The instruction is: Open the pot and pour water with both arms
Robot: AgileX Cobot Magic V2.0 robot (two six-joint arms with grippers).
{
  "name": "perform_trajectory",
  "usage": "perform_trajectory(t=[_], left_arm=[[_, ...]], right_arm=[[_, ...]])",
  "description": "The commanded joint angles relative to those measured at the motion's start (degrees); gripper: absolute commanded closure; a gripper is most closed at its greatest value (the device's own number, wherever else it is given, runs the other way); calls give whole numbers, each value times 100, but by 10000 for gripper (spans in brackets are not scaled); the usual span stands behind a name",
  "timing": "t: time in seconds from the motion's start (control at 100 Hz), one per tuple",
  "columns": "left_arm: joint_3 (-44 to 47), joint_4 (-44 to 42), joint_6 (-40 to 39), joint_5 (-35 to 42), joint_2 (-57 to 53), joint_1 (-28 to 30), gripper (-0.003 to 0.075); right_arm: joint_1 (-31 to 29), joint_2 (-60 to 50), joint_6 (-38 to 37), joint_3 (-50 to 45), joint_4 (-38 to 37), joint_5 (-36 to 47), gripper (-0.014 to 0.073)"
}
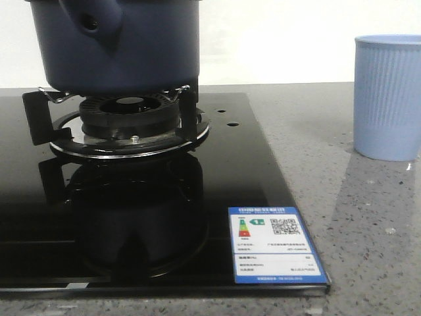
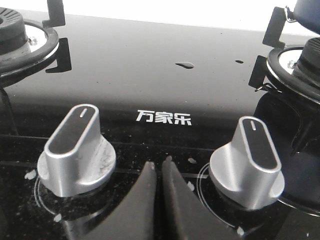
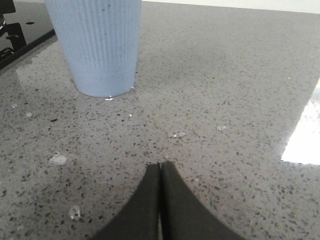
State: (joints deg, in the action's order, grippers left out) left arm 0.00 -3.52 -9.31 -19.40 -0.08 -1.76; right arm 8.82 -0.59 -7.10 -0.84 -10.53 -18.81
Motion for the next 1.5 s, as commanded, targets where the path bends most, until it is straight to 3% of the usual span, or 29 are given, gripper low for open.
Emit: perform_trajectory(t=[0.0,0.61,0.74,0.88,1.07,1.24,1.31,1.38,1.49], left_arm=[[227,19,-58,249,-160,1,739],[227,19,-58,249,-160,1,739],[227,19,-58,249,-160,1,739],[227,19,-58,249,-160,1,739],[227,19,-58,249,-160,1,739],[227,38,-58,347,-160,1,739],[227,571,-58,720,-160,1,740],[227,1839,-58,1181,-160,1,739],[227,3643,-58,1645,-160,1,739]], right_arm=[[-44,-130,46,-24,-39,121,667],[-44,-130,46,-24,-39,121,667],[-44,-130,46,-24,-983,43,667],[-44,-130,46,-24,-1152,73,667],[-44,-130,46,-24,-1156,522,667],[-44,-130,35,-24,-714,2203,667],[-44,-130,-194,-24,-357,2921,667],[-44,-130,-552,-24,86,3453,667],[-44,-130,-857,-24,1168,3313,666]])
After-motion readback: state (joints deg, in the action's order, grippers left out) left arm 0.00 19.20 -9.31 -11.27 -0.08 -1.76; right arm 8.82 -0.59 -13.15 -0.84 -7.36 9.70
